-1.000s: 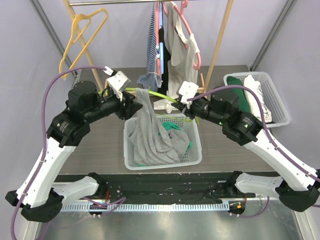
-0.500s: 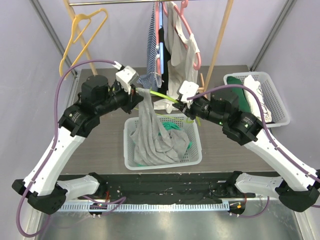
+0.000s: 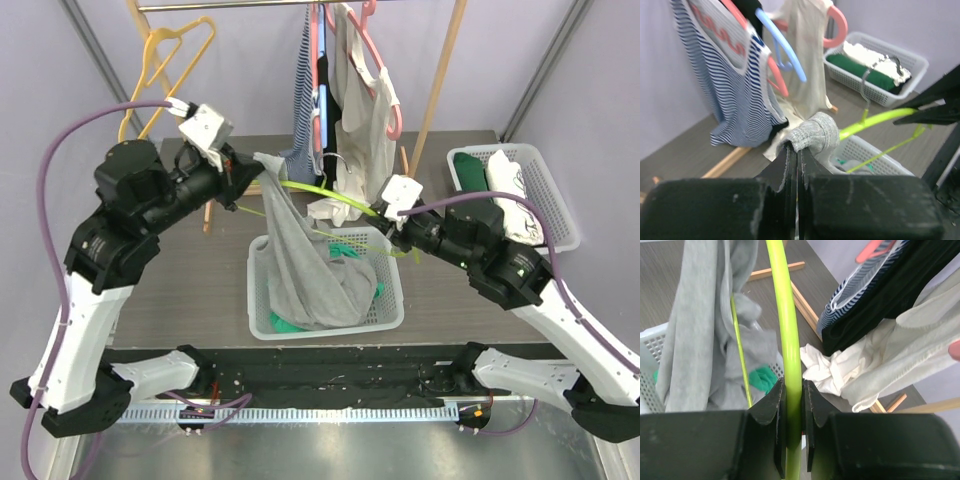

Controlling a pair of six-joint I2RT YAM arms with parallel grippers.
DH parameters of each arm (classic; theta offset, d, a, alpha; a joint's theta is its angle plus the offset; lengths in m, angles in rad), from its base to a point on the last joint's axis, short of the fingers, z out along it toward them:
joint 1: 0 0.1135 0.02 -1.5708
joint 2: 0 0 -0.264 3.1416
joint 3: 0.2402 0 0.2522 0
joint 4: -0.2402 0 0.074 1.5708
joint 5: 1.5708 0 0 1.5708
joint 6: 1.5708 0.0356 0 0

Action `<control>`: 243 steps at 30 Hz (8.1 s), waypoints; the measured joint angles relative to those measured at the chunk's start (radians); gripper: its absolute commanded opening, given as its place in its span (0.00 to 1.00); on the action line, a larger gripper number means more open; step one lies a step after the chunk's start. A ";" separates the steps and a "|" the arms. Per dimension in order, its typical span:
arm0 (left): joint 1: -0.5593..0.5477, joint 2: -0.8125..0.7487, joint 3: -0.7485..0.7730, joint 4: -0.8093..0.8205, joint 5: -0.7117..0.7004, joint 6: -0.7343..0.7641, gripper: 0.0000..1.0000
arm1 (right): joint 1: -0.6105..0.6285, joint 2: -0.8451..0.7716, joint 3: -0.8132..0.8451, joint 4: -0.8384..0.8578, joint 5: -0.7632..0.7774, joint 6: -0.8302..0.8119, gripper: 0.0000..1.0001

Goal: Remove the tank top from the hanger
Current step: Remove the tank top from the hanger, then place the tank top in the bin, then place the hanger at the clothesline.

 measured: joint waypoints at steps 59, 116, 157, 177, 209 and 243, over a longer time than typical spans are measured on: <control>-0.223 0.204 -0.046 -0.166 0.207 0.167 1.00 | 0.000 -0.254 0.140 -0.213 0.314 0.123 0.01; 0.624 0.066 -0.019 -0.591 1.035 0.635 0.41 | 0.000 0.098 0.280 -0.391 -0.320 -0.109 0.01; 0.379 0.136 -0.060 -0.629 0.915 0.763 0.00 | -0.046 0.101 0.303 -0.390 -0.230 -0.188 0.01; 0.362 0.138 0.146 -0.637 0.856 0.713 0.00 | -0.053 -0.034 0.091 -0.098 -0.016 -0.027 0.91; 0.411 0.137 0.506 -0.524 0.371 0.303 0.00 | -0.046 -0.225 -0.048 0.157 0.277 0.085 1.00; 0.415 0.060 0.382 -0.229 -0.346 0.378 0.00 | -0.046 -0.259 -0.136 0.279 0.431 0.111 1.00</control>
